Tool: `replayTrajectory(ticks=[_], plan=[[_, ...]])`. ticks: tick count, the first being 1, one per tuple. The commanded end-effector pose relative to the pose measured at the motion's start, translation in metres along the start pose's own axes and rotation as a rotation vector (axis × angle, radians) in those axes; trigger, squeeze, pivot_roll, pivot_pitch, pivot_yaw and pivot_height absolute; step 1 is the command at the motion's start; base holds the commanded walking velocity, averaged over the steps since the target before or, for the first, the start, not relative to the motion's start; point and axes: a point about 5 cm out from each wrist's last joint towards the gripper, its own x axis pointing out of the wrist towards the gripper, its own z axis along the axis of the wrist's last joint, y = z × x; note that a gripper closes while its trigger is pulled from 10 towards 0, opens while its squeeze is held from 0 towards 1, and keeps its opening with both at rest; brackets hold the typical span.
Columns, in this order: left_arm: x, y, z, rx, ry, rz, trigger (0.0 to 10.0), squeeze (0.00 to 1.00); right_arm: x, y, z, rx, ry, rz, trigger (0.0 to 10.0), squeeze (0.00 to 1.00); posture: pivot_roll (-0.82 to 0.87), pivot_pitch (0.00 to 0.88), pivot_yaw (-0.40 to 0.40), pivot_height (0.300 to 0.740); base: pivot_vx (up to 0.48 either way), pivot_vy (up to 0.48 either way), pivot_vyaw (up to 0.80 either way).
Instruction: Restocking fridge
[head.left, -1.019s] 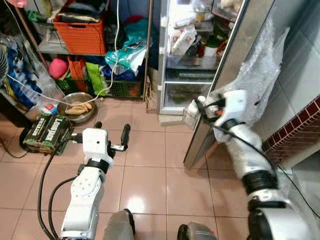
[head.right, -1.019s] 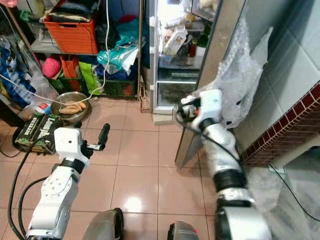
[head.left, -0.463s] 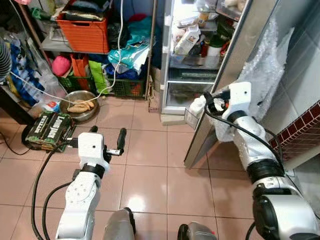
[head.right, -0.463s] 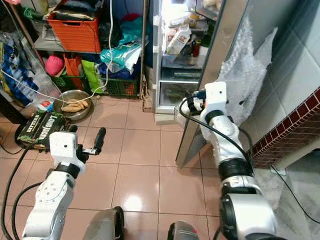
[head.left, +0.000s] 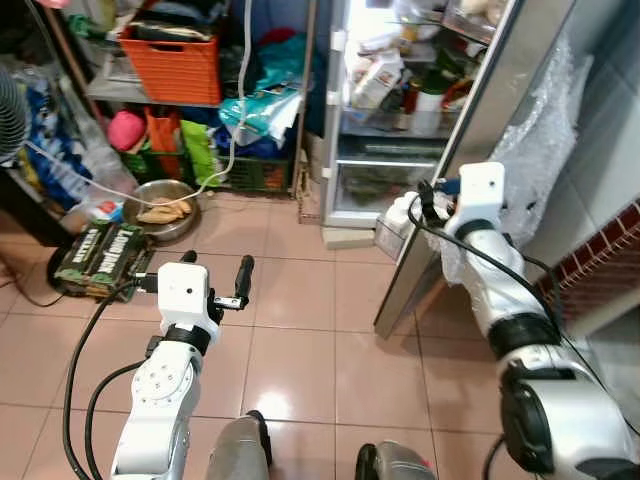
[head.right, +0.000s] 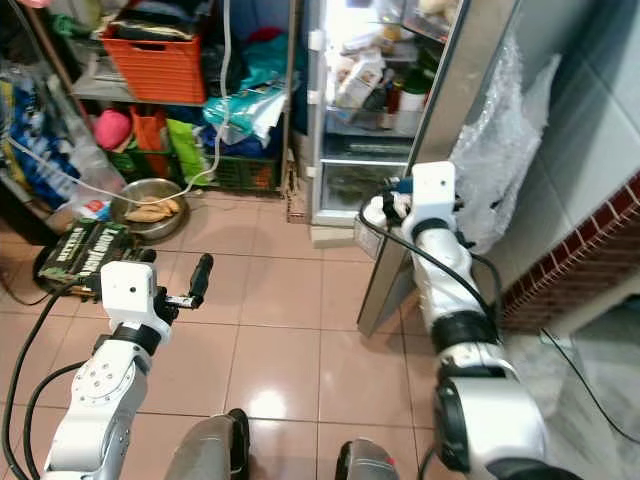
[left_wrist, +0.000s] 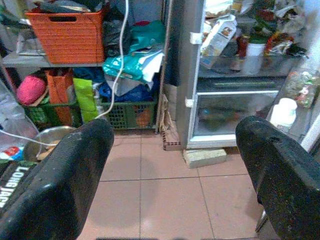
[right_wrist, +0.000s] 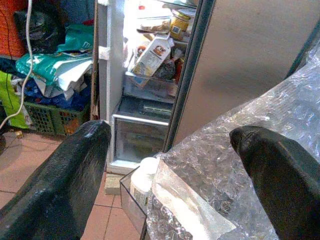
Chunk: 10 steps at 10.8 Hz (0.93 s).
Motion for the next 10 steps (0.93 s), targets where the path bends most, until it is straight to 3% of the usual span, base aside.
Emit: replayTrajectory(ticks=[1, 3, 5, 6, 7, 8, 9, 10], plan=[[-0.003, 0.002, 0.002, 0.007, 0.0, 0.009, 10.0, 0.0, 0.008, -0.001, 0.021, 0.045, -0.073, -0.037, 10.0, 0.0, 0.13, 0.147, -0.013, 0.74, 0.0, 0.0, 0.0], [0.0, -0.001, 0.001, 0.004, 0.001, 0.001, 10.0, 0.0, 0.016, 0.038, 0.031, 0.192, -0.068, 0.02, 10.0, 0.0, 0.13, 0.141, -0.01, 0.74, 0.0, 0.0, 0.0], [0.003, -0.001, 0.002, 0.006, -0.002, -0.003, 10.0, 0.0, 0.016, 0.083, 0.042, 0.422, -0.045, 0.169, 10.0, 0.0, 0.13, 0.136, -0.01, 0.74, 0.0, 0.0, 0.0], [0.002, 0.0, 0.003, 0.008, -0.003, 0.0, 10.0, 0.0, 0.004, 0.136, 0.066, 0.717, -0.072, 0.513, 10.0, 0.0, 0.14, 0.13, -0.017, 0.74, 0.0, 0.0, 0.0], [0.002, 0.001, 0.002, 0.008, -0.004, 0.006, 10.0, 0.0, -0.005, 0.145, 0.071, 0.701, -0.11, 0.64, 10.0, 0.0, 0.13, 0.13, -0.018, 0.74, 0.0, 0.0, 0.0], [0.001, 0.0, 0.002, 0.006, -0.002, 0.01, 10.0, 0.0, -0.019, 0.143, 0.051, 0.488, -0.12, 0.747, 10.0, 0.0, 0.12, 0.131, -0.02, 0.74, 0.0, 0.0, 0.0], [0.001, -0.001, 0.0, 0.002, 0.001, 0.007, 10.0, 0.0, -0.027, 0.122, 0.018, 0.231, -0.076, 0.738, 10.0, 0.0, 0.11, 0.133, -0.018, 0.74, 0.0, 0.0, 0.0], [0.002, -0.002, 0.0, 0.0, 0.001, 0.004, 10.0, 0.0, -0.026, 0.104, 0.003, 0.168, -0.03, 0.664, 10.0, 0.0, 0.11, 0.133, -0.017, 0.74, 0.0, 0.0, 0.0]])
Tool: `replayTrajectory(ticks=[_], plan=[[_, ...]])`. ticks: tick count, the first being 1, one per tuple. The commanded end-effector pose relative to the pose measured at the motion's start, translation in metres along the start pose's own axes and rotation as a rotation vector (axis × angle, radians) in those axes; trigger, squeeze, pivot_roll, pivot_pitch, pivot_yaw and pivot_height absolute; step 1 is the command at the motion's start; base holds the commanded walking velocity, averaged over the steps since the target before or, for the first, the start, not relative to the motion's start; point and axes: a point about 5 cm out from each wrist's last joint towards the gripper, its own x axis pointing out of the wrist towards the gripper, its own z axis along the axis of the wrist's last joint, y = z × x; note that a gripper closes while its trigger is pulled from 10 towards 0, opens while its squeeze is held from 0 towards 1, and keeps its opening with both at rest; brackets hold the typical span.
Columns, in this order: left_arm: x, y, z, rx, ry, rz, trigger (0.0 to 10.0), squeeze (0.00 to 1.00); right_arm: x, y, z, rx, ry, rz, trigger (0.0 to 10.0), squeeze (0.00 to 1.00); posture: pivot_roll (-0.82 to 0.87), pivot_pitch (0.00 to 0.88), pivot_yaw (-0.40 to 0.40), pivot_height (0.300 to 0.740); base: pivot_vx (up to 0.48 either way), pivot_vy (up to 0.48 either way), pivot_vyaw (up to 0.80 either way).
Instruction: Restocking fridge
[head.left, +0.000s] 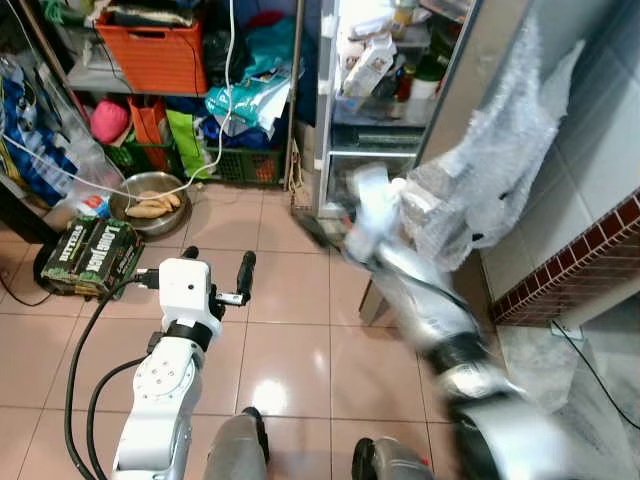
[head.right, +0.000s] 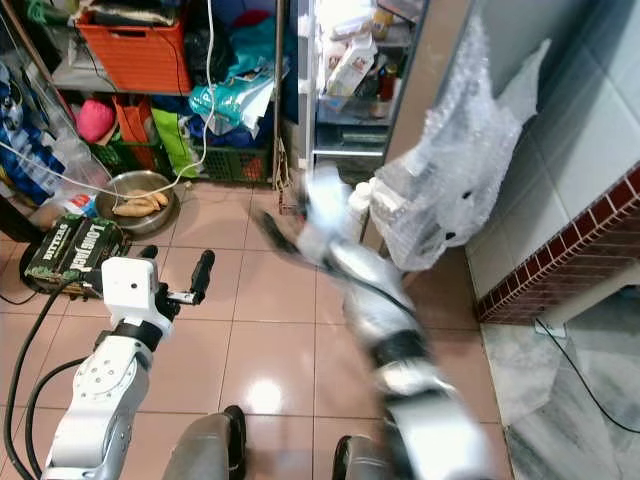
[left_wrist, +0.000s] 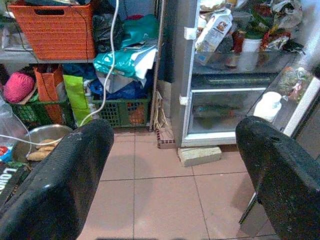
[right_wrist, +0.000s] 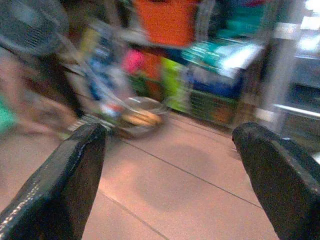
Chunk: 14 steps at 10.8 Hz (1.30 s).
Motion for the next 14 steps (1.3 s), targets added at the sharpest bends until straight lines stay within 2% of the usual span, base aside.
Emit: replayTrajectory(ticks=[1, 2, 3, 4, 5, 6, 7, 10, 11, 14], plan=[[0.0, -0.001, -0.002, 0.001, 0.008, 0.001, 10.0, 0.0, -0.008, -0.013, 0.004, -0.04, -0.009, -0.043, 10.0, 0.0, 0.1, 0.134, -0.013, 0.74, 0.0, 0.0, 0.0], [0.0, -0.001, -0.002, 0.0, 0.008, -0.003, 10.0, 0.0, -0.025, -0.032, -0.001, -0.045, 0.016, -0.088, 10.0, 0.0, 0.1, 0.135, -0.01, 0.74, 0.0, 0.0, 0.0], [0.0, -0.001, -0.002, 0.0, 0.01, -0.005, 10.0, 0.0, -0.035, -0.042, -0.003, -0.068, 0.044, -0.115, 10.0, 0.0, 0.1, 0.136, -0.008, 0.74, 0.0, 0.0, 0.0], [0.001, -0.001, -0.003, 0.002, 0.012, -0.008, 10.0, 0.0, -0.054, -0.065, -0.006, -0.151, 0.091, -0.254, 10.0, 0.0, 0.09, 0.138, -0.006, 0.74, 0.0, 0.0, 0.0], [0.001, -0.001, -0.003, 0.003, 0.012, -0.008, 10.0, 0.0, -0.056, -0.072, -0.001, -0.179, 0.084, -0.322, 10.0, 0.0, 0.1, 0.139, -0.006, 0.74, 0.0, 0.0, 0.0], [0.0, -0.001, -0.003, 0.004, 0.013, -0.009, 10.0, 0.0, -0.054, -0.083, 0.01, -0.202, 0.054, -0.447, 10.0, 0.0, 0.1, 0.14, -0.003, 0.74, 0.0, 0.0, 0.0], [0.001, -0.001, -0.003, 0.006, 0.014, -0.01, 10.0, 0.0, -0.047, -0.088, 0.024, -0.18, 0.003, -0.537, 10.0, 0.0, 0.1, 0.14, -0.004, 0.74, 0.0, 0.0, 0.0], [0.002, -0.001, -0.002, 0.008, 0.012, -0.008, 10.0, 0.0, -0.011, -0.07, 0.056, -0.041, -0.145, -0.641, 10.0, 0.0, 0.12, 0.138, -0.007, 0.74, 0.0, 0.0, 0.0], [0.002, -0.001, -0.002, 0.007, 0.011, -0.007, 10.0, 0.0, -0.005, -0.064, 0.059, -0.002, -0.161, -0.624, 10.0, 0.0, 0.12, 0.136, -0.008, 0.74, 0.0, 0.0, 0.0], [0.004, -0.003, -0.002, 0.004, 0.008, -0.007, 10.0, 0.0, 0.026, -0.026, 0.068, 0.174, -0.215, -0.482, 10.0, 0.0, 0.11, 0.127, -0.012, 0.74, 0.0, 0.0, 0.0]])
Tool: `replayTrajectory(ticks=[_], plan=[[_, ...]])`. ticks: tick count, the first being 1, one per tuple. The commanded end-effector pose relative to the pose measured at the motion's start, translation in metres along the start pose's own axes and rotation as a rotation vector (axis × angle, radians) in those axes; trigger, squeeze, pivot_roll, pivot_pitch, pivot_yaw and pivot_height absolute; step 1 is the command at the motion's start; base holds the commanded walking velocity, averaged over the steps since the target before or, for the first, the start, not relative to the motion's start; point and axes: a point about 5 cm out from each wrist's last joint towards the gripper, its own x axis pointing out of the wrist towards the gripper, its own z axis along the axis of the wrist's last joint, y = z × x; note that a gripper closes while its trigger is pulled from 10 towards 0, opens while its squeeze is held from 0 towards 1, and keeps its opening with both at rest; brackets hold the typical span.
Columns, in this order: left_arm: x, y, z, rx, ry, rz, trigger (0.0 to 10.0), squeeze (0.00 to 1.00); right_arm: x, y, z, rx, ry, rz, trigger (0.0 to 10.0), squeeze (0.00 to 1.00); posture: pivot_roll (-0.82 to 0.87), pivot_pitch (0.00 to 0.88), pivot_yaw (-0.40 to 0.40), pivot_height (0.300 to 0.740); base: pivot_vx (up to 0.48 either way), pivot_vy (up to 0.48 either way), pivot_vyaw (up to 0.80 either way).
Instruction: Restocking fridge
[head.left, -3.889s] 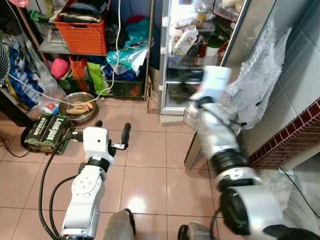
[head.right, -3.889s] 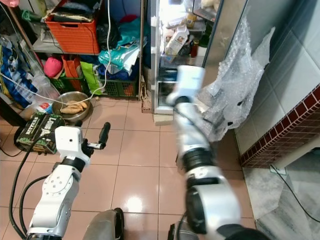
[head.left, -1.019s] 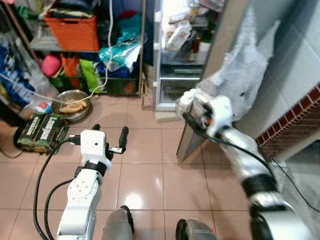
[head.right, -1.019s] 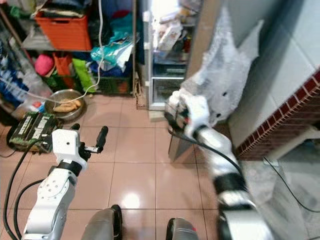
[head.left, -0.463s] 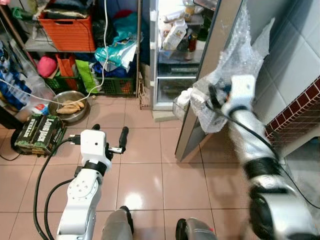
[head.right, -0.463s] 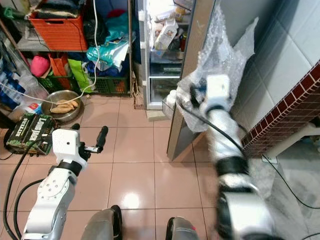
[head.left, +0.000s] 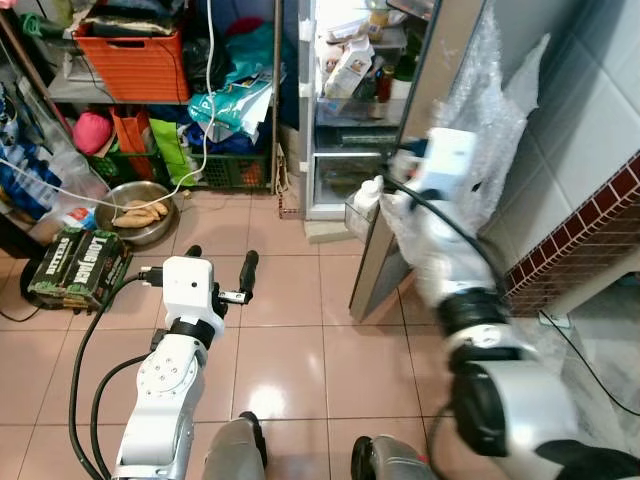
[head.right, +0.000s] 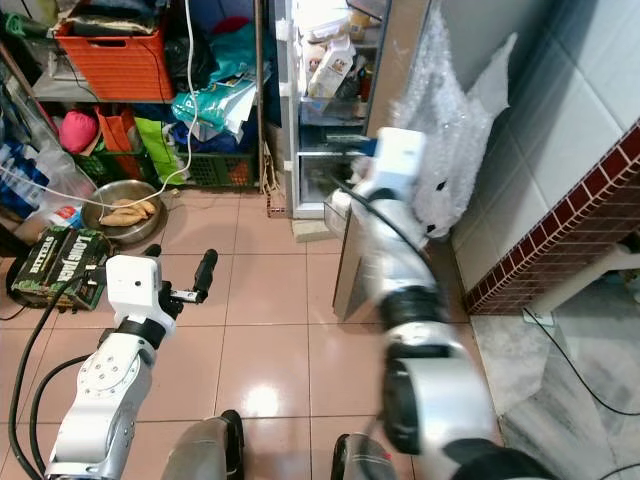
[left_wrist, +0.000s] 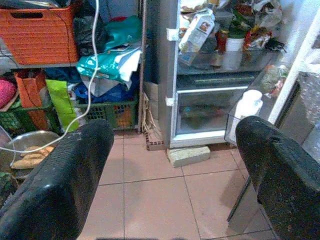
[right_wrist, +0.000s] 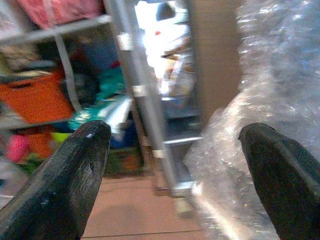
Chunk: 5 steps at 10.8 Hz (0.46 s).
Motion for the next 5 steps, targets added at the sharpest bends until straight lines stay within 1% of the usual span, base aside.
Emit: replayTrajectory(ticks=[1, 2, 3, 4, 5], plan=[[0.001, -0.001, 0.0, 0.005, -0.001, 0.0, 10.0, 0.0, 0.003, 0.011, 0.003, 0.055, -0.003, 0.049, 10.0, 0.0, 0.11, 0.125, -0.013, 0.74, 0.0, 0.0, 0.0], [0.002, -0.001, 0.0, 0.005, -0.003, 0.001, 10.0, 0.0, 0.001, 0.036, 0.0, 0.152, 0.0, 0.154, 10.0, 0.0, 0.11, 0.122, -0.014, 0.74, 0.0, 0.0, 0.0], [0.002, -0.001, 0.0, 0.005, -0.005, 0.003, 10.0, 0.0, -0.004, 0.053, -0.003, 0.174, 0.001, 0.24, 10.0, 0.0, 0.11, 0.117, -0.017, 0.74, 0.0, 0.0, 0.0], [0.002, -0.001, 0.0, 0.004, -0.006, 0.008, 10.0, 0.0, -0.007, 0.057, -0.006, 0.159, -0.002, 0.279, 10.0, 0.0, 0.11, 0.115, -0.017, 0.74, 0.0, 0.0, 0.0], [0.002, -0.001, 0.0, 0.003, -0.007, 0.008, 10.0, 0.0, -0.01, 0.048, -0.008, 0.093, -0.017, 0.27, 10.0, 0.0, 0.11, 0.111, -0.017, 0.74, 0.0, 0.0, 0.0]])
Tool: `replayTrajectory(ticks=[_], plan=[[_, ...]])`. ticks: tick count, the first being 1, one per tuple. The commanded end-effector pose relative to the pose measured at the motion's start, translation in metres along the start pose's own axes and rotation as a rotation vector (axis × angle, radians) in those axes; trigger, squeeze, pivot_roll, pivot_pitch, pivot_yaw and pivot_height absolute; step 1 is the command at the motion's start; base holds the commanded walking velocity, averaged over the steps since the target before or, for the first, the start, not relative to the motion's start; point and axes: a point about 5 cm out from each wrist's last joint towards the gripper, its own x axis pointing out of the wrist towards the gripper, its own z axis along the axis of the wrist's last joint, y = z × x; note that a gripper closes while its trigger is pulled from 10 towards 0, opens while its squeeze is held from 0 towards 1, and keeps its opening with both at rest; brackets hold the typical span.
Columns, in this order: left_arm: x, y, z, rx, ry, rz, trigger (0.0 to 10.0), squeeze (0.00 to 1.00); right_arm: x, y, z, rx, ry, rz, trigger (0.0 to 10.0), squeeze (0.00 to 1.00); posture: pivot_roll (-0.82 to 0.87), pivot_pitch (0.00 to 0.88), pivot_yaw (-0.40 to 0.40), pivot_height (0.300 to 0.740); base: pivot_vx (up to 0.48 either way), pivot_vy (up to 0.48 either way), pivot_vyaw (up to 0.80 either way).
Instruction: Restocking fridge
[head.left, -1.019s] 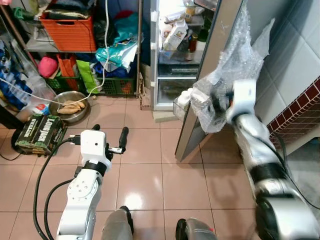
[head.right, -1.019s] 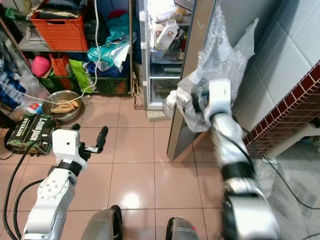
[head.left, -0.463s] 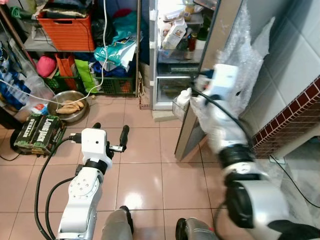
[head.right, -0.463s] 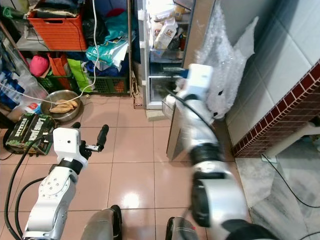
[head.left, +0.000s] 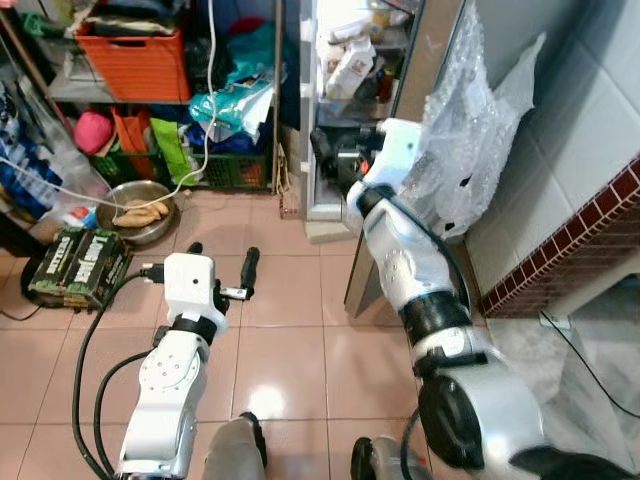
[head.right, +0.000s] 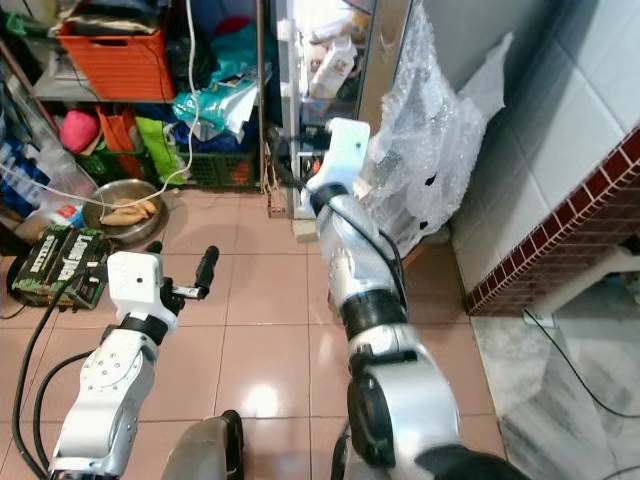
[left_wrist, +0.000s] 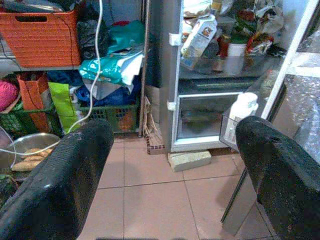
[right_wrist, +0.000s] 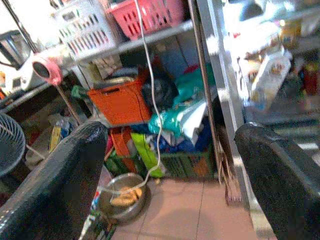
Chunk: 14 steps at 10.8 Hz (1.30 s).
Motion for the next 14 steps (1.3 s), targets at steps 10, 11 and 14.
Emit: replayTrajectory(ticks=[10, 11, 14], plan=[[-0.003, -0.002, -0.001, -0.014, -0.02, -0.034, 10.0, 0.0, -0.039, -0.054, -0.002, -0.227, -0.017, -0.122, 10.0, 0.0, 0.1, 0.105, -0.012, 0.74, 0.119, 0.0, 0.28], [-0.004, -0.001, -0.002, -0.015, -0.017, -0.033, 10.0, 0.0, -0.042, -0.058, -0.002, -0.245, -0.013, -0.142, 10.0, 0.0, 0.1, 0.108, -0.014, 0.74, 0.42, 0.0, 0.0], [-0.004, -0.003, -0.003, -0.022, -0.019, -0.039, 10.0, 0.0, -0.047, -0.07, 0.004, -0.275, -0.04, -0.215, 10.0, 0.0, 0.09, 0.107, -0.017, 0.74, 0.462, 0.0, 0.0]])
